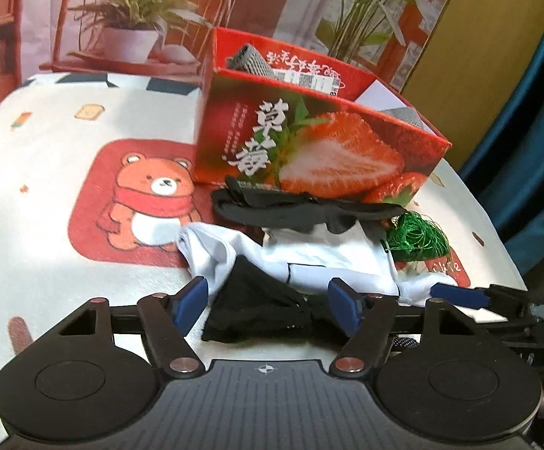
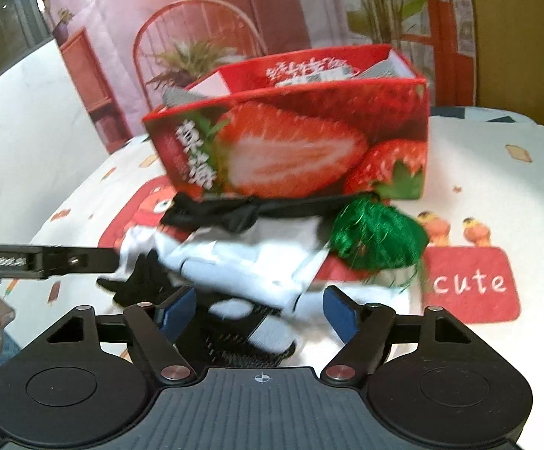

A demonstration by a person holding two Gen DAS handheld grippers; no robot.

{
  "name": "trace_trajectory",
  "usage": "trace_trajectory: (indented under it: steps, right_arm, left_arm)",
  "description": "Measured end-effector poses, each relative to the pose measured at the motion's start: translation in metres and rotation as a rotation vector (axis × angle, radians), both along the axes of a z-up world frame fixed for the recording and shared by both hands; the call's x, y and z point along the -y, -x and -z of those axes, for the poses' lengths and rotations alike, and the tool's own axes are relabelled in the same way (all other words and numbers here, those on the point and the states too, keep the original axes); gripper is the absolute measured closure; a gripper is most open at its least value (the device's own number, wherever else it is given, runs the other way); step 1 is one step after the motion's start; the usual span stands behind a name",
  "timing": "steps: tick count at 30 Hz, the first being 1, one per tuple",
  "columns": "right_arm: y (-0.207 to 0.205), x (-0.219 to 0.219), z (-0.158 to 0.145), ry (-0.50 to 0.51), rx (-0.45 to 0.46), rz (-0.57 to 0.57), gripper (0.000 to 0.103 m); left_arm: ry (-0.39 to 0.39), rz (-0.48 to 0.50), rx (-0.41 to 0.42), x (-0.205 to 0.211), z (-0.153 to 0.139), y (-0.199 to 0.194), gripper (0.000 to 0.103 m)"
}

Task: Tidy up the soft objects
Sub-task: 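Move both tools back down to the black work gloves beside the box, then grasp the black work glove with the left gripper while the right gripper grasps it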

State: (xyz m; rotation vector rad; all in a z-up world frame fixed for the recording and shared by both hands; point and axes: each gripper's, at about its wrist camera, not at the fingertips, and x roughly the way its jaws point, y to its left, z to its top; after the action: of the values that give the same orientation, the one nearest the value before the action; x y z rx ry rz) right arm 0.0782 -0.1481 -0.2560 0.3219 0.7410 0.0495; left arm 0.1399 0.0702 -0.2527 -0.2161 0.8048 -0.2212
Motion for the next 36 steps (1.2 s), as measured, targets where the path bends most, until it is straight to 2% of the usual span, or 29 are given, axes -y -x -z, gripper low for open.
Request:
trace_trajectory:
  steps: [5,12,18,20,23,26,28,31,32,36]
  right_arm:
    - [-0.004,-0.006,0.006,-0.013,-0.034,-0.038,0.037]
    - [-0.014,-0.005,0.03,-0.02,-0.125,-0.02,0.037]
    - [-0.021,-0.01,0.033,0.018,-0.113,-0.04,0.035]
    - [-0.023,-0.01,0.033,0.016,-0.111,-0.04,0.036]
    - [-0.023,-0.008,0.033,0.012,-0.109,-0.034,0.041]
    - [-0.023,-0.007,0.033,-0.003,-0.108,-0.037,0.052]
    - [-0.023,-0.007,0.033,-0.02,-0.111,-0.05,0.064]
    - [-0.023,-0.008,0.033,-0.034,-0.111,-0.065,0.073]
    - [-0.023,-0.008,0.033,-0.04,-0.111,-0.068,0.075]
    - [-0.02,-0.007,0.028,-0.056,-0.092,-0.066,0.083]
  left_arm:
    - [0.01,0.014,-0.038,0.003,0.013,-0.004,0.036]
    - [0.026,0.007,-0.091,0.001,0.031,-0.013,0.036]
    - [0.017,0.024,-0.082,0.007,0.036,-0.013,0.036]
    - [0.017,0.023,-0.084,0.008,0.037,-0.012,0.043]
    - [0.023,0.013,-0.091,0.005,0.037,-0.012,0.052]
    - [0.032,0.013,-0.095,0.003,0.037,-0.012,0.06]
    - [0.032,0.015,-0.094,0.003,0.037,-0.011,0.063]
    - [0.038,0.013,-0.094,0.002,0.037,-0.01,0.075]
    - [0.04,0.012,-0.092,0.001,0.036,-0.01,0.08]
    - [0.035,0.014,-0.077,0.002,0.032,-0.007,0.085]
